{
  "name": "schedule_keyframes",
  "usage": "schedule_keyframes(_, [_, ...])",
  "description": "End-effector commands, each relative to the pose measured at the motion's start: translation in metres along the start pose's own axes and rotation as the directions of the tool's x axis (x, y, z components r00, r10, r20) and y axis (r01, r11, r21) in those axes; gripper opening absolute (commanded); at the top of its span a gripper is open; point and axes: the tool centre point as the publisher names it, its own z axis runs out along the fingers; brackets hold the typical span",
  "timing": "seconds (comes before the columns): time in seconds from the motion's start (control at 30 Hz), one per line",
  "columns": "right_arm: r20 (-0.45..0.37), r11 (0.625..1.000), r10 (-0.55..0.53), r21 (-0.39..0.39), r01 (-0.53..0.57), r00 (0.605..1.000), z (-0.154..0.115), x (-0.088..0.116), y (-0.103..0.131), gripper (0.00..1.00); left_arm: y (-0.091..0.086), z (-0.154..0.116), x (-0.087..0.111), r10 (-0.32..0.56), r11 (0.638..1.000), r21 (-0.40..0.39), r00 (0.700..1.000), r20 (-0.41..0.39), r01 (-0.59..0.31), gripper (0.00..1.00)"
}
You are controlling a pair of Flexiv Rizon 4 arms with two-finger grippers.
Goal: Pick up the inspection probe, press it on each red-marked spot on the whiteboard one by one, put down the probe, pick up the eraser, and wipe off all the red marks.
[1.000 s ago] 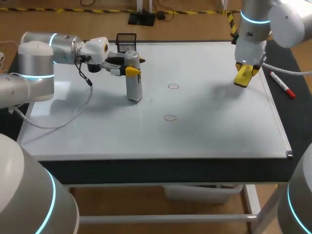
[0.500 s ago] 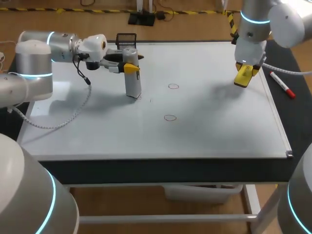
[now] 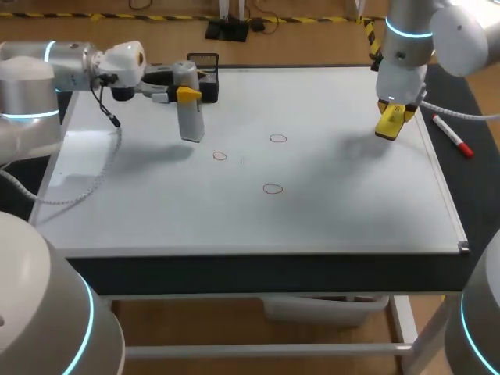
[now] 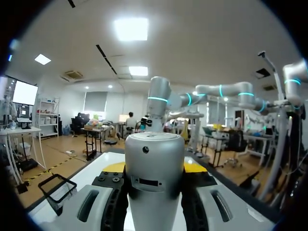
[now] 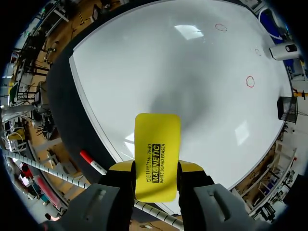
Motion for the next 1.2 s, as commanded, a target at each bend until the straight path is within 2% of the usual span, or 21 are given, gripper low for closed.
schedule_keyframes(0.03, [-0.004, 1.000, -0.002, 0.002, 0.002, 1.000, -0.001, 0.000, 0.000, 0.00, -0.009, -0.028, -0.003, 0.013, 1.000, -0.024, 0.995, 0.098, -0.010, 0.00])
schedule_keyframes(0.37, [-0.004, 1.000, -0.002, 0.002, 0.002, 1.000, -0.001, 0.000, 0.000, 0.00, -0.019, -0.081, -0.033, 0.046, 0.998, -0.041, 0.971, 0.233, -0.038, 0.00])
schedule_keyframes(0.6, [-0.004, 1.000, -0.002, 0.002, 0.002, 1.000, -0.001, 0.000, 0.000, 0.00, -0.015, -0.109, -0.056, 0.036, 0.999, -0.033, 0.951, 0.308, -0.027, 0.00])
schedule_keyframes(0.87, [-0.004, 1.000, -0.002, 0.002, 0.002, 1.000, -0.001, 0.000, 0.000, 0.00, -0.011, -0.137, -0.077, 0.021, 1.000, -0.029, 0.927, 0.375, -0.010, 0.00])
schedule_keyframes(1.2, [-0.004, 1.000, -0.002, 0.002, 0.002, 1.000, -0.001, 0.000, 0.000, 0.00, -0.008, -0.161, -0.089, 0.009, 0.999, -0.036, 0.907, 0.421, 0.007, 0.00])
